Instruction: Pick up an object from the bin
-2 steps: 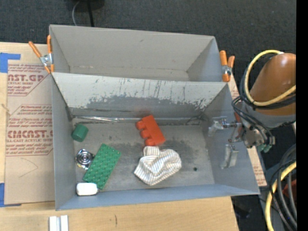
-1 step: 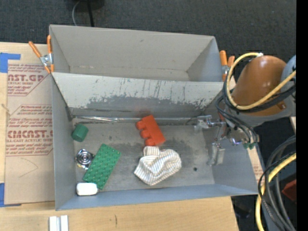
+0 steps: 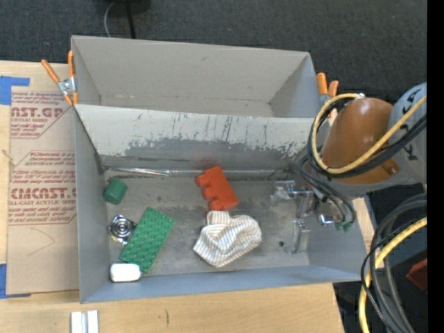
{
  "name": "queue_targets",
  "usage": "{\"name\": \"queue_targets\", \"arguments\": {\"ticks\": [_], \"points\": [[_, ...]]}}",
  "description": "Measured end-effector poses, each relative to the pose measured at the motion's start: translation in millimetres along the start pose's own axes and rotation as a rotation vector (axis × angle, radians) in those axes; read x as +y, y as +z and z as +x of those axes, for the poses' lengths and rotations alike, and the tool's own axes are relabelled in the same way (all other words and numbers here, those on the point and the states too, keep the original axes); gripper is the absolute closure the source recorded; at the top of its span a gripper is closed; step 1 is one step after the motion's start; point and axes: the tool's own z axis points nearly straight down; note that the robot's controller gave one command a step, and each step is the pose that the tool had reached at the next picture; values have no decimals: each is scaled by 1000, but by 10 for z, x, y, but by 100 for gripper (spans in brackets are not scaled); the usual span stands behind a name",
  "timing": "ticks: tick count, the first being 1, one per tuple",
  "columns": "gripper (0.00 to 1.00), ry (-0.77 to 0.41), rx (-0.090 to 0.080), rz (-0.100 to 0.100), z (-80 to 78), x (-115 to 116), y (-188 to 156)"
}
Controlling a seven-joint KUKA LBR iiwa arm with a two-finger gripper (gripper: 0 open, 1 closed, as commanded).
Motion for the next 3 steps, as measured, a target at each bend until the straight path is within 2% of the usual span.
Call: {"name": "queue_targets", "arguments": {"ticks": [1, 2, 3], "points": [[0, 238, -11, 1, -339, 241, 91], [0, 41, -15, 2, -540, 534, 421], [0, -21, -4, -1, -410, 631, 653]]}}
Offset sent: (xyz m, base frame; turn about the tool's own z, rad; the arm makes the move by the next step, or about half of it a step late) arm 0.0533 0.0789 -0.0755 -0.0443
